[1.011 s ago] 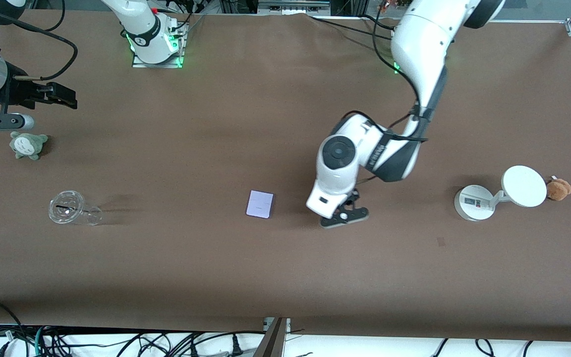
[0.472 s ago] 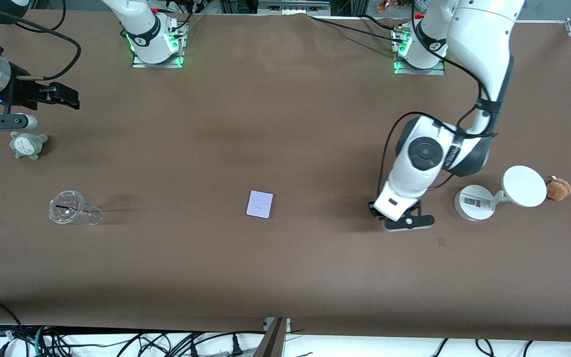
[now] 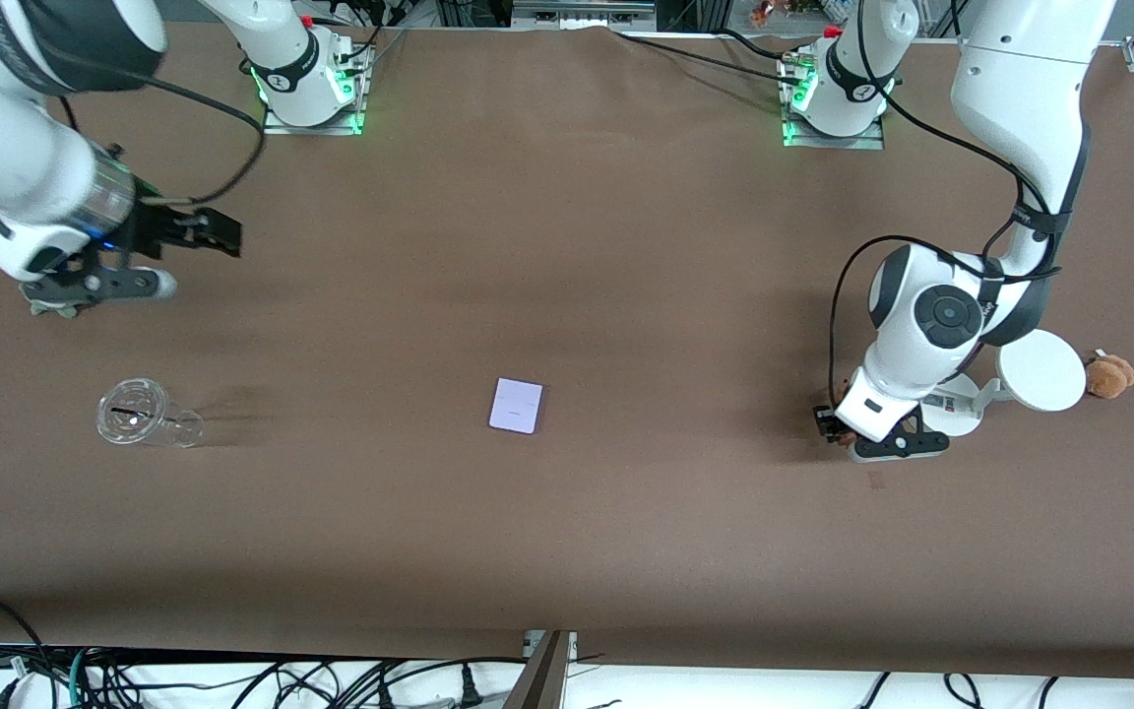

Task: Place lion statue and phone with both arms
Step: 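Carry the lion toward the lamp while the right gripper reaches the phone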

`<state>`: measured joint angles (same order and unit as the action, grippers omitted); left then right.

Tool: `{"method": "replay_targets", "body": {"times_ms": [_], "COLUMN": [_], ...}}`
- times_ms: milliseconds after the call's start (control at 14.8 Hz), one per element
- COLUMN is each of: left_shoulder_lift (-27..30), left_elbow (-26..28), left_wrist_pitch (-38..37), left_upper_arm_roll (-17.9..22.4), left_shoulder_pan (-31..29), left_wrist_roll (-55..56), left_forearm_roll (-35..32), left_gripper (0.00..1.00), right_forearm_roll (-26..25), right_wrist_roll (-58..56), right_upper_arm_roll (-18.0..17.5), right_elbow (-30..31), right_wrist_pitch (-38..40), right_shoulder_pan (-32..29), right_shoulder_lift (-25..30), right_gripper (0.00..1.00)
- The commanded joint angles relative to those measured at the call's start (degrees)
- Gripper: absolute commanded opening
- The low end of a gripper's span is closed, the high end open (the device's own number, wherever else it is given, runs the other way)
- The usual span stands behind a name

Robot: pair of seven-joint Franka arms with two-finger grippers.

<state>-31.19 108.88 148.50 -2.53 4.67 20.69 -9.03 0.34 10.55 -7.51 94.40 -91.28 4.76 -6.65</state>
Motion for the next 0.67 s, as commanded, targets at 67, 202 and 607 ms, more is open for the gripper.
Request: {"method": "replay_targets", "body": {"times_ms": [67,202,607], "left_shoulder_lift": [0.9,0.5,-1.4], "left_elbow": [1.3,1.2,0.5], "left_wrist_pitch": [1.0,1.1,1.1], "left_upper_arm_roll": [-1.2,-1.4,-1.7], "left_shoulder_pan": [-2.3,-3.0,-1.9], "left_wrist_roll": [-1.6,-1.6,-0.8], "left_forearm_roll": [-1.3,-0.8,2.5], "left_gripper": [0.0,0.0,0.0], "right_forearm_roll": [1.2,1.1,0.4], "right_wrist_roll": [8.2,13.6,22.2], "right_upper_arm_roll": [0.3,0.3,0.3], "right_elbow": [-0.8,-0.8,-1.6], "right_wrist_pitch": [-6.4,-13.8,-25.0], "right_shoulder_pan": [5.7,9.5,16.1], "right_shoulder_lift": [-4.8,-9.6,-20.4], "right_gripper": [1.0,1.0,1.0]}}
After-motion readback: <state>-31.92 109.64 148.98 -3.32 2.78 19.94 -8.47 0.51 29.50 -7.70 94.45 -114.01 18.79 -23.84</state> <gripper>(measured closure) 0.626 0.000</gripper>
